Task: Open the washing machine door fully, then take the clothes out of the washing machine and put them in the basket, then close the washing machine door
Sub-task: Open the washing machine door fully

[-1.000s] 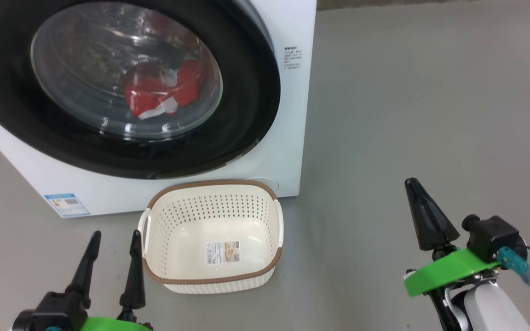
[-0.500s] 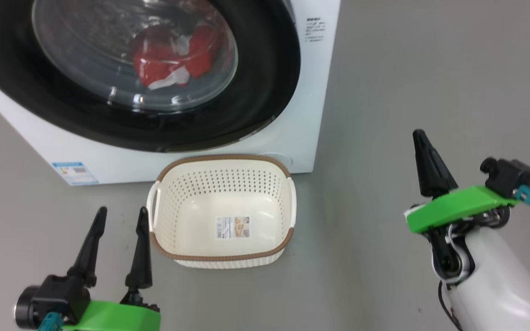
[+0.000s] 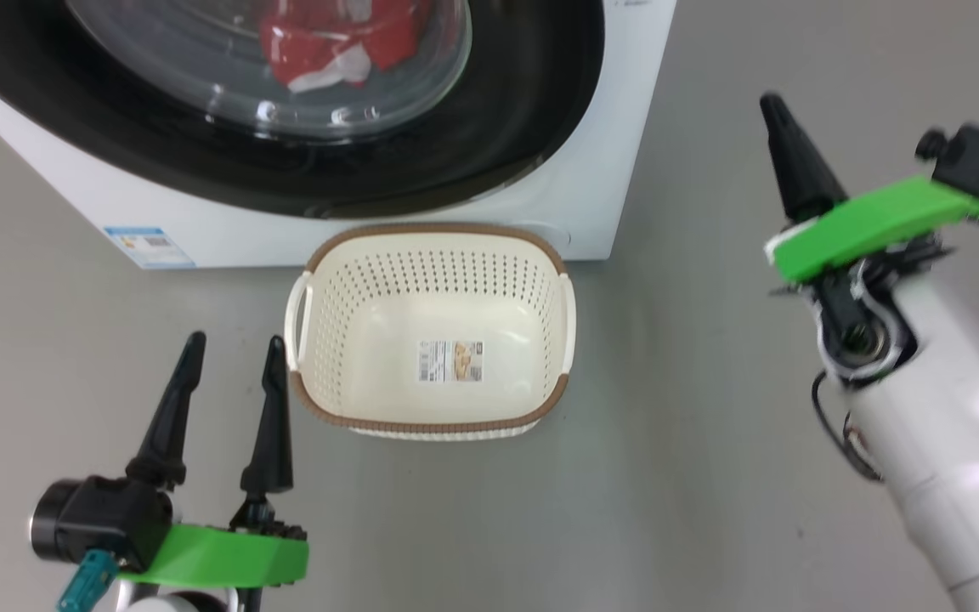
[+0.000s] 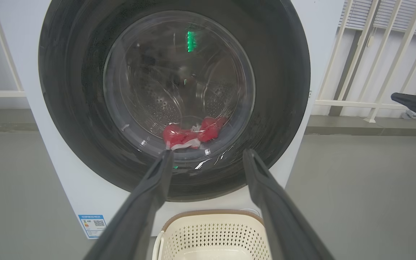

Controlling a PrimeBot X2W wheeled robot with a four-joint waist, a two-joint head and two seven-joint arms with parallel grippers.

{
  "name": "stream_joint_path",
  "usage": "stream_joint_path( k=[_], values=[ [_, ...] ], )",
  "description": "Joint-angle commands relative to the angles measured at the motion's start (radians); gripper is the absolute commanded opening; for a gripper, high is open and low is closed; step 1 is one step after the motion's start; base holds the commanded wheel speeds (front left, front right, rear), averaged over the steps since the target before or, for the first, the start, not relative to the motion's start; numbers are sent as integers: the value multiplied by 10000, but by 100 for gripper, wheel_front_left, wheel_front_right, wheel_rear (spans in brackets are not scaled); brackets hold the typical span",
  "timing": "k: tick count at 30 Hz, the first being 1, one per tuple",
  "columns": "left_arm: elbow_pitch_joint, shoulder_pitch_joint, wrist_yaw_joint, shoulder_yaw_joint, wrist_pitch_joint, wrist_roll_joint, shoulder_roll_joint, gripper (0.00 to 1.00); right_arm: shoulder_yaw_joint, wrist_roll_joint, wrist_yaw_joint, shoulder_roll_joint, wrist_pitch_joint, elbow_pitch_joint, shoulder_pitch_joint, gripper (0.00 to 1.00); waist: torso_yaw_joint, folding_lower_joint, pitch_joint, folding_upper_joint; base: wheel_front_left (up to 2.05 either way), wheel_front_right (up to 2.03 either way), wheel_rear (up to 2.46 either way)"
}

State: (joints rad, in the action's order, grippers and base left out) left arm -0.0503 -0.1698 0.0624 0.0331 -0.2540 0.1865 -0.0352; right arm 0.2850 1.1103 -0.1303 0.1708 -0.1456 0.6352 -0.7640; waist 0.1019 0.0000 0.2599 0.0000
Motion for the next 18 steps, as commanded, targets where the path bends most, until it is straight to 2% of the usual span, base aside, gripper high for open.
stream_joint_path(
  k=[1,9,18],
  values=[
    [311,-316,27,-261,-78,40,-150,100,163,263,-4,34,113,-237,-293,0,138,0,331,0,0,0,0],
    [463,-805,4,-79,-78,135,-150,100,56,2568,-4,308,1598,-297,-1638,0,402,0,1097,0,0,0,0],
    [554,-1174,-9,13,-78,205,-150,100,275,3514,-4,382,2503,-200,-2717,0,728,0,1685,0,0,0,0]
  ],
)
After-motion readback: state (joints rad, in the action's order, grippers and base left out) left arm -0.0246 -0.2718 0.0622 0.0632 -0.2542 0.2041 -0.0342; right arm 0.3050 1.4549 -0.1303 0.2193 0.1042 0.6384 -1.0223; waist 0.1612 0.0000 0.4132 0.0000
